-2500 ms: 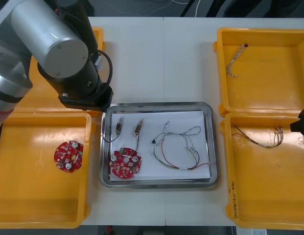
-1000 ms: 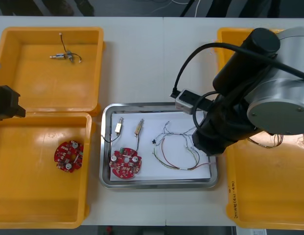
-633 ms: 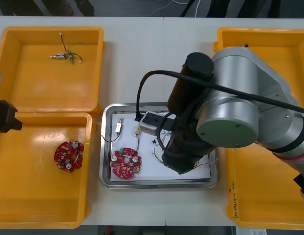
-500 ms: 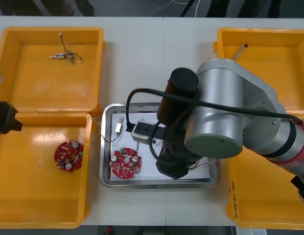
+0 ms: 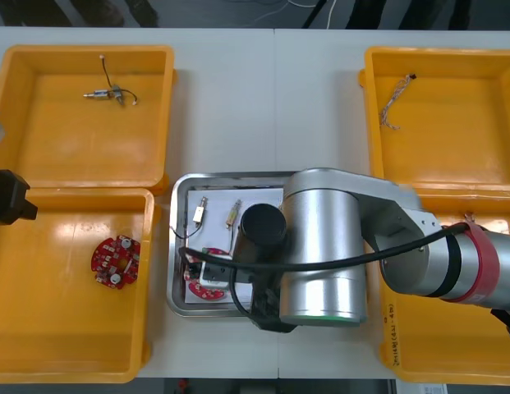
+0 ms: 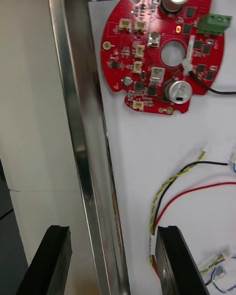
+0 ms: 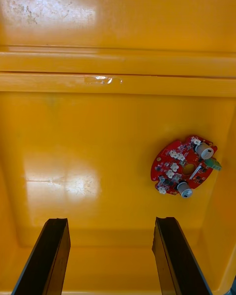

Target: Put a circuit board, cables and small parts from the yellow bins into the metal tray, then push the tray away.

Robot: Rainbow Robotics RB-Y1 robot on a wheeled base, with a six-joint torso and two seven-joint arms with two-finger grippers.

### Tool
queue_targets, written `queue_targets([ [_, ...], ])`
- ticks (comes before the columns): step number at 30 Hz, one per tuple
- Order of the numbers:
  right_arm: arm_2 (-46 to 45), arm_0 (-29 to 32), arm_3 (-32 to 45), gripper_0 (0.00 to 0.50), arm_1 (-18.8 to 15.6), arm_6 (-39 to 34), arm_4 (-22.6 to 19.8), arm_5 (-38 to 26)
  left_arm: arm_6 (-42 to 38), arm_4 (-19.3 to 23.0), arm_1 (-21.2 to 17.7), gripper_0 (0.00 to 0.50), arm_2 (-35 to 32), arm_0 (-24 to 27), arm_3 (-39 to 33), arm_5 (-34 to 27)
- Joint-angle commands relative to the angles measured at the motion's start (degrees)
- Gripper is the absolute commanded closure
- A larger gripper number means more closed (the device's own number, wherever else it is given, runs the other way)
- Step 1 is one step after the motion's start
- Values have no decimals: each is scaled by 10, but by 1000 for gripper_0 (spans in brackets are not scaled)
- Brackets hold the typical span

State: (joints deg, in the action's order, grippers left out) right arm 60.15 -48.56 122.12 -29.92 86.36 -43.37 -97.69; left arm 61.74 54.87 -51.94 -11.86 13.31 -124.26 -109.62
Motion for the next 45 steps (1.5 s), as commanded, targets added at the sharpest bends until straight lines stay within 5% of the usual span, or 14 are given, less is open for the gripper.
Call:
queue_targets([
  [1,47,-23,5,0,-22,14,14,32,34,-1,-11,0,-17,-9,-18,-4],
  [19,110,-23,-65,0,12,23,45,60,34,-1,-11,0,-17,-9,-18,-4],
  [45,125,7,-66,0,32,22,98,58,34,-1,-11,0,-17,-9,-18,-4],
])
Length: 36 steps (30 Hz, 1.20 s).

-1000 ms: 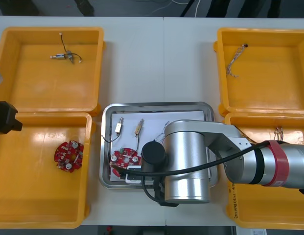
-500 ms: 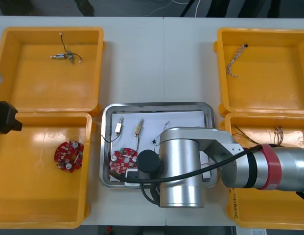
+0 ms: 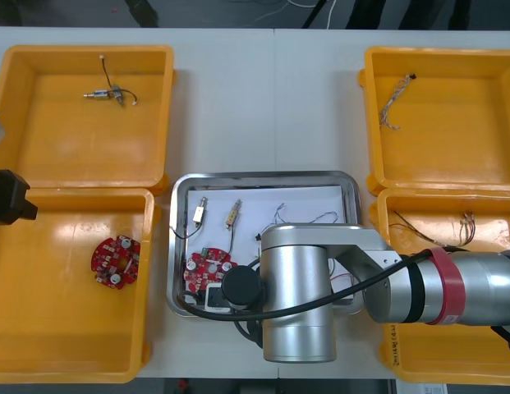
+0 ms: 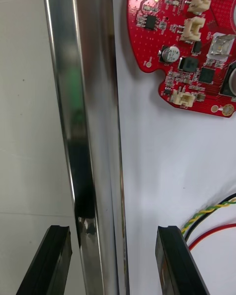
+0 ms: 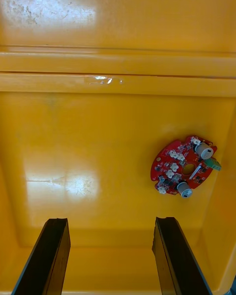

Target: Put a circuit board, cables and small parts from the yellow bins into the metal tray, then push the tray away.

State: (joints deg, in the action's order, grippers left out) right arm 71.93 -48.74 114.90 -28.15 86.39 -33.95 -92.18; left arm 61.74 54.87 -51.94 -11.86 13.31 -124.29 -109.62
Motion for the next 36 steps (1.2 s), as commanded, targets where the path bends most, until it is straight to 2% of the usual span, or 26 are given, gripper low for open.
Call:
queue_targets([
  [1,8,9,6,0,13,22,4,2,34,-1,-11,0,-17,-9,-17,-4],
  [11,17,29,6,0,22,22,49,3,34,-1,-11,0,-17,-9,-17,-4],
  [25,32,41,6,13,25,19,82,7,34,-1,-11,0,-17,-9,-17,-4],
  [30,32,41,6,60,26,19,85,7,34,-1,-11,0,-17,-9,-17,-4],
  [34,32,42,6,141,28,17,88,7,34,-1,-11,0,-17,-9,-17,-4],
  [36,32,42,6,213,30,15,88,7,34,-1,-11,0,-17,-9,-17,-4],
])
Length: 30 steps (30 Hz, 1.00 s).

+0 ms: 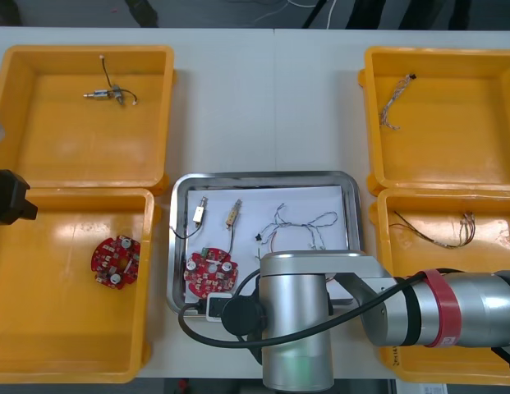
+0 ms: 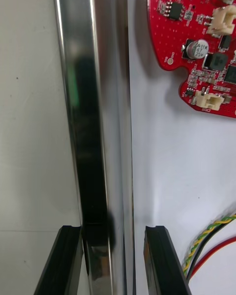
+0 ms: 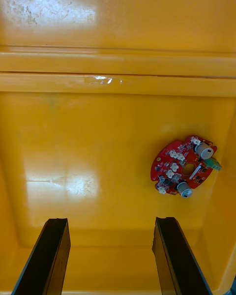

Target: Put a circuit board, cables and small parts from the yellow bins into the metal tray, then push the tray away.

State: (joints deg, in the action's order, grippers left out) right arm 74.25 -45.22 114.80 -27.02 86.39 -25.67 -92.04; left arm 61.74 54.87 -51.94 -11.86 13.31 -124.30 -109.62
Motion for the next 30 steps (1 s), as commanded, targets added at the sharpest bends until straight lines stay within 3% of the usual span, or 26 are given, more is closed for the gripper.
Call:
queue_targets([
  [1,9,7,7,231,19,15,5,5,34,-1,-11,0,-17,-9,-17,-4],
  [6,9,7,7,367,25,15,12,5,34,-1,-11,0,-17,-9,-17,-4],
  [9,9,6,8,400,26,15,17,5,34,-1,-11,0,-17,-9,-17,-4],
  [30,20,-33,7,445,6,15,24,12,34,-1,-11,0,-17,-9,-17,-4],
])
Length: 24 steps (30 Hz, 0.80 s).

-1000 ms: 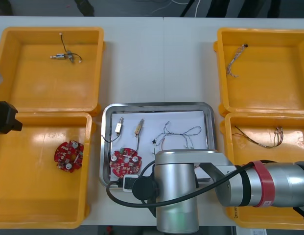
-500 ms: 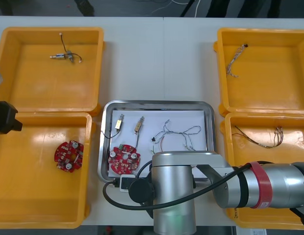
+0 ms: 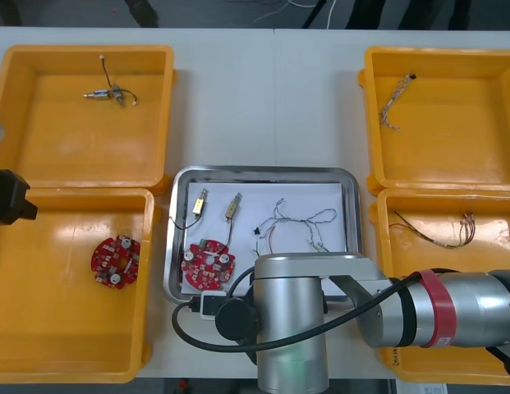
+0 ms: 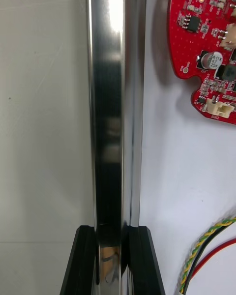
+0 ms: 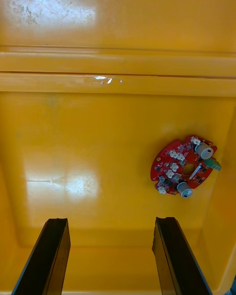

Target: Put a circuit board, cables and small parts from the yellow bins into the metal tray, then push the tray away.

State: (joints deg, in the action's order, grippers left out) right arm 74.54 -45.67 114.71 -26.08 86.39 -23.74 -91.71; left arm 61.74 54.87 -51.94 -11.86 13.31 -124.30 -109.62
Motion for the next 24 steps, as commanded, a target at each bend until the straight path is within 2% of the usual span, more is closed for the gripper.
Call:
queue_targets([
  [1,17,-34,8,445,-5,15,4,9,34,-1,-11,0,-17,-9,-17,-4],
  [24,17,-103,7,451,-43,15,12,18,34,-1,-11,0,-17,-9,-17,-4],
])
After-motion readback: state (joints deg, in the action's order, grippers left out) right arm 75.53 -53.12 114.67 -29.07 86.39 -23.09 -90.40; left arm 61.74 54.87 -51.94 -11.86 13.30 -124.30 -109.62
